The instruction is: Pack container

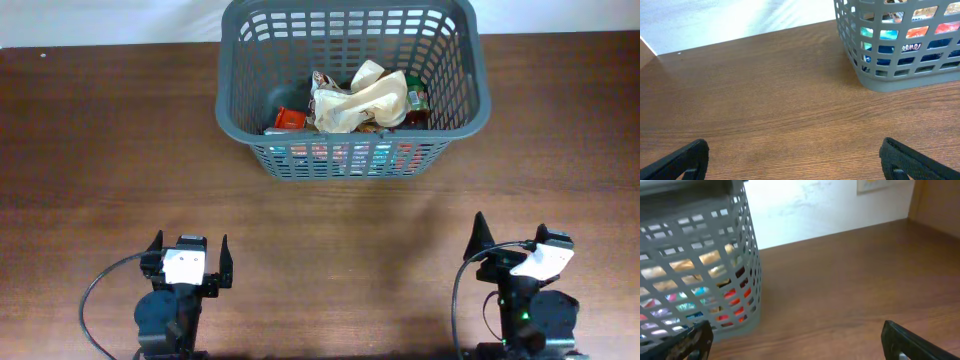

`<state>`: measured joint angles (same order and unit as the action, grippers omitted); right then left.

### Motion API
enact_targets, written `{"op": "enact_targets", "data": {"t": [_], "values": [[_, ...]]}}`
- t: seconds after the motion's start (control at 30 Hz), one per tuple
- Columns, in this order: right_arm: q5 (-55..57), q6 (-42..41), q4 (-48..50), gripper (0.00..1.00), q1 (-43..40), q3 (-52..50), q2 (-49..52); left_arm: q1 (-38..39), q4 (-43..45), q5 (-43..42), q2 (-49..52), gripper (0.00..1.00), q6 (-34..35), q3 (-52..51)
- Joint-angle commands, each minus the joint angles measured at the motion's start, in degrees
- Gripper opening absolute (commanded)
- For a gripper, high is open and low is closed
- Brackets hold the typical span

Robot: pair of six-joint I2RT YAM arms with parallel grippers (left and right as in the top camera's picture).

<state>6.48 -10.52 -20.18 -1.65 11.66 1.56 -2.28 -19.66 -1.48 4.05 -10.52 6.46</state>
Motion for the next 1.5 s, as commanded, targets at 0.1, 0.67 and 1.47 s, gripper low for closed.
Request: {"op": "enact_targets", "data": {"t": [0.1, 0.67, 1.47], "values": [[-2.43, 3.76, 2.58, 0.99, 0.48, -3.13, -1.38, -0.24, 0.15, 0.37, -0.44, 0.99, -0.92, -0.44], [-7.39, 7.34, 6.75, 0.99, 0.52, -7.56, -1.38, -0.24, 0.15, 0.37, -0.44, 0.99, -0.92, -0.44], [-7.37, 7.3, 8.02, 0.99, 0.52, -8.02, -1.38, -0.24, 0.15, 0.37, -0.44, 0.99, -0.92, -0.44]]}}
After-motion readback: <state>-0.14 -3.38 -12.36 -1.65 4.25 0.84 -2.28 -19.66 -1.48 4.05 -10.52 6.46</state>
